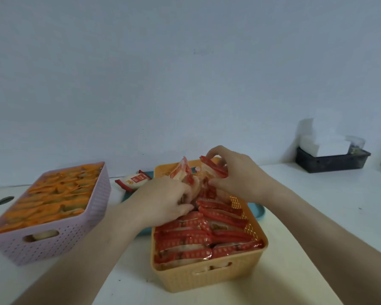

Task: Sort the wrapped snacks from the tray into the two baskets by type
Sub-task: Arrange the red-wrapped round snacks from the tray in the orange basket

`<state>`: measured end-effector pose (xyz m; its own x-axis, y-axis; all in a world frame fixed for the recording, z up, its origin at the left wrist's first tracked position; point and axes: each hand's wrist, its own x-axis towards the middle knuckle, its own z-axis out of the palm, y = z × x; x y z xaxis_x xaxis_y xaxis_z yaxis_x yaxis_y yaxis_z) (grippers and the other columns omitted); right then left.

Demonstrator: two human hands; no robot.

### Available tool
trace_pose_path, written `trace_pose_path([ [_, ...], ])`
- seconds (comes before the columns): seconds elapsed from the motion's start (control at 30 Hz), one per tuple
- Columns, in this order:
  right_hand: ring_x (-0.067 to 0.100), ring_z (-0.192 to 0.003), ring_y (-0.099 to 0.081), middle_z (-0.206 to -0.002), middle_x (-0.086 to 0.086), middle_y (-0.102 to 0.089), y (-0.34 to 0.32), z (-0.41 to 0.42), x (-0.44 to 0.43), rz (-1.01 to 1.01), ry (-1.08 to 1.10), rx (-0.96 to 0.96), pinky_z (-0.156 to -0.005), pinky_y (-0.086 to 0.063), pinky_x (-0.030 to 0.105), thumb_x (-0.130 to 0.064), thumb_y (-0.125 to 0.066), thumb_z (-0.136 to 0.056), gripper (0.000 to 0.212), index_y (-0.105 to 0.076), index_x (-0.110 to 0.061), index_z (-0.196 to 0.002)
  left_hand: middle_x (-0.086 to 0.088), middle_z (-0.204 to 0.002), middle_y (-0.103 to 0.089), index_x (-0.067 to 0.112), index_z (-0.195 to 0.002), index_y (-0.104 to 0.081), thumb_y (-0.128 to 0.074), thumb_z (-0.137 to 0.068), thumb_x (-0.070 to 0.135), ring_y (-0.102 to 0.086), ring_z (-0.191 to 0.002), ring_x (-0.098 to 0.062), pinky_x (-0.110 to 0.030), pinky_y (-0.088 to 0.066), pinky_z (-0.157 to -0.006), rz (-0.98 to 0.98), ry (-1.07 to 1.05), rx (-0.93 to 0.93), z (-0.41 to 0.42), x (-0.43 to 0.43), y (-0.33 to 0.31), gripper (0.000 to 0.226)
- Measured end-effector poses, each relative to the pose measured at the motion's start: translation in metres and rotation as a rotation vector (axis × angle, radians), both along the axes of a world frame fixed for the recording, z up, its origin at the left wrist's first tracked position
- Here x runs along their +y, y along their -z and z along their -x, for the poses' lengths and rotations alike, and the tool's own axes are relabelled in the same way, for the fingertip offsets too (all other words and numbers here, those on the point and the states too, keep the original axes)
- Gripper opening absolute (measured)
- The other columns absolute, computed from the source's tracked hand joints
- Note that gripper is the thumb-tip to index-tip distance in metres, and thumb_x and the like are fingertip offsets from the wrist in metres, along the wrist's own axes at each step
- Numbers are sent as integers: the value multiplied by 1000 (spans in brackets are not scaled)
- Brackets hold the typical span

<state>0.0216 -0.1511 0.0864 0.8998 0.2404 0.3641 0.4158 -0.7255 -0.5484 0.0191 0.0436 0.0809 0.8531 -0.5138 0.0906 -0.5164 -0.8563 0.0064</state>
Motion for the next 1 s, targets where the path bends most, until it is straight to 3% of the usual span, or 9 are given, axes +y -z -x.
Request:
trace_pose_path([
  [0.1, 12, -85, -63, -94, -9, -65, -2, 6, -4, -31, 59, -90, -77, -53, 33, -14, -63, -86, 35, -52, -29, -115, 10, -78, -66, 25, -89, -70, -53, -94, 38, -58, -70, -6, -28, -48, -67, -51, 11, 74, 0, -3, 2, 22],
  [0.2, 6, -84, -62, -89, -14, -62, -8, 15, -9, -206, 75, -101, -69, -53, 21, -10, -59, -88, 35, -53, -29, -117, 11, -93, -69, 27, -104, -72, -50, -97, 32, -57, -76, -5, -24, -45, -70, -44, 12, 200, -5, -8, -1, 25],
  [0.3, 6, -86, -61, -89, -15, -61, -11, 26, -8, -125, 42, -95, -71, -51, 19, -9, -58, -86, 38, -54, -29, -118, 13, -97, -68, 32, -115, -67, -57, -92, 31, -63, -92, -9, -28, -48, -80, 93, -15, 179, -9, -9, -4, 25],
  [0.4, 12, -96, -59, -104, -7, -64, -4, 30, -4, 19, 26, -101, -82, -48, 27, -10, -57, -83, 42, -57, -26, -122, 3, -134, -59, 43, -145, -28, -62, -86, 21, -48, -130, -18, -38, -40, -105, 241, -42, 147, -15, -10, 0, 72],
  [0.47, 14, -100, -59, -108, -4, -66, 3, 30, -1, 105, -28, -50, -86, -47, 29, -11, -58, -82, 41, -59, -25, -121, -7, -135, -58, 42, -148, -16, -61, -83, 8, -47, -129, -24, -36, -38, -105, 288, -11, 221, -16, -17, 4, 86],
  [0.57, 11, -92, -56, -95, -7, -65, 7, 29, 0, 235, -71, -5, -75, -44, 27, -17, -59, -87, 26, -60, -28, -110, -4, -127, -60, 33, -142, -28, -58, -82, 1, -55, -111, -18, -26, -41, -87, 266, 1, 291, -16, -24, 6, 74],
  [0.67, 12, -90, -51, -94, -9, -62, 4, 27, -2, 320, -104, 30, -75, -41, 27, -20, -56, -89, 21, -60, -30, -107, 2, -124, -61, 23, -131, -50, -60, -81, 5, -56, -113, -16, -34, -47, -95, 160, -22, 294, -20, -24, 6, 54],
  [0.8, 13, -91, -55, -98, -7, -65, 1, 27, -1, 372, -123, 27, -79, -49, 30, -9, -54, -85, 32, -63, -28, -110, -4, -101, -66, 15, -110, -62, -55, -80, 10, -63, -92, -23, -41, -56, -81, -73, -88, 325, -29, -28, 9, 32],
  [1.0, -6, -75, -58, -78, -24, -58, 9, 28, -8, -30, -106, -11, -67, -43, 7, -14, -66, -85, 31, -56, -43, -84, 1, -85, -63, 23, -82, -60, -58, -84, 6, -59, -81, -17, -33, -52, -71, 5, -73, 291, -29, -28, 4, 17],
])
